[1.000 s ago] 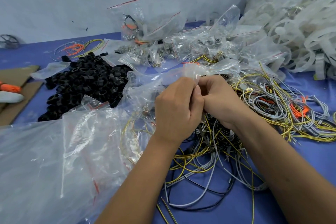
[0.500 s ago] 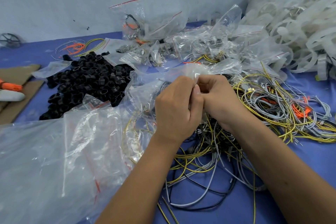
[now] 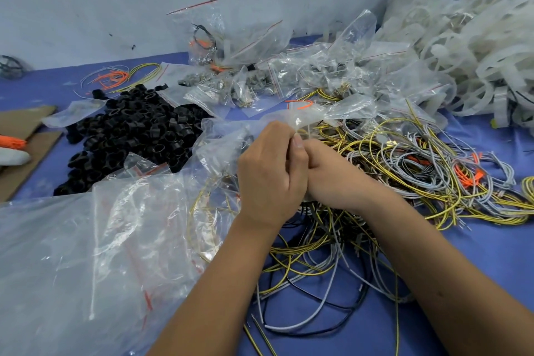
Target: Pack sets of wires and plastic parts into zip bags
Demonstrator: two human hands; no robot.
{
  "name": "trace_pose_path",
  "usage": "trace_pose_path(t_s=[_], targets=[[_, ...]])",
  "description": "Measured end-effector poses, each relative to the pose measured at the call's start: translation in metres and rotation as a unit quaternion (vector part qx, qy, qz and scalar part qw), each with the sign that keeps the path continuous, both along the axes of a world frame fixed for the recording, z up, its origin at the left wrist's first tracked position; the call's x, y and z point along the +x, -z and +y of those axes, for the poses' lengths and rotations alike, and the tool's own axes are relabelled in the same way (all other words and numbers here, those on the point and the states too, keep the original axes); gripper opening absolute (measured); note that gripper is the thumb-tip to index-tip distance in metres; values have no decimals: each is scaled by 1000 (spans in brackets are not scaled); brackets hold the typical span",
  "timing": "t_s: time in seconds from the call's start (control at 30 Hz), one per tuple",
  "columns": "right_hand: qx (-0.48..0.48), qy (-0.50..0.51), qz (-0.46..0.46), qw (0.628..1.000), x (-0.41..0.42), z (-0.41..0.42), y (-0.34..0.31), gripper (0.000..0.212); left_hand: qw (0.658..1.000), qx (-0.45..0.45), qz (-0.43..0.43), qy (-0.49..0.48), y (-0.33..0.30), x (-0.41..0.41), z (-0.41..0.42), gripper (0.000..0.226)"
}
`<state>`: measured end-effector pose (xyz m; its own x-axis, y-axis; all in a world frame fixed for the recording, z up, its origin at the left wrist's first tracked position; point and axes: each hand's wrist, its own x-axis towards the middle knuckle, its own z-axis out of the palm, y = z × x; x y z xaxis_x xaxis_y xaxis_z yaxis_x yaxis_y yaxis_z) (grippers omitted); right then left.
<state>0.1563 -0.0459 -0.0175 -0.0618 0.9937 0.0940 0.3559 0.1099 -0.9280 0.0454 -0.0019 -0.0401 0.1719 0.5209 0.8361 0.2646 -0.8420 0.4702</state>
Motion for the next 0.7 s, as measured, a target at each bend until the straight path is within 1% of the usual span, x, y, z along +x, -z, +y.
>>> trace_pose_path(t_s=[0.07,0.17,0.27,0.3,0.4,0.47,0.5,0.57,0.63,0.7], targets=[[37,37,-30,998,4,1,0,37,1000,-29,-1,4,2,1,4,26],[121,137,-76,980,11,4,0,24,997,-77,3,-3,6,2,11,25],[134,246,-15,960,19,6,-1,15,989,-149,11,-6,12,5,18,30],[146,287,-17,946,24,6,-2,13,986,-168,10,-7,13,6,20,31],[204,397,-161,880,43,3,-6,11,977,-214,-5,-11,16,5,25,31],[217,439,-189,851,51,0,-8,14,970,-243,-17,-16,16,4,26,31],[212,453,-206,841,55,-1,-8,14,967,-254,-21,-18,16,4,27,31],[162,451,-271,835,61,0,-5,12,962,-268,-39,-18,16,4,28,32],[92,415,-338,840,64,2,0,15,958,-279,-64,-13,15,3,29,32],[46,386,-382,838,65,3,3,19,962,-267,-61,-3,13,1,26,32]])
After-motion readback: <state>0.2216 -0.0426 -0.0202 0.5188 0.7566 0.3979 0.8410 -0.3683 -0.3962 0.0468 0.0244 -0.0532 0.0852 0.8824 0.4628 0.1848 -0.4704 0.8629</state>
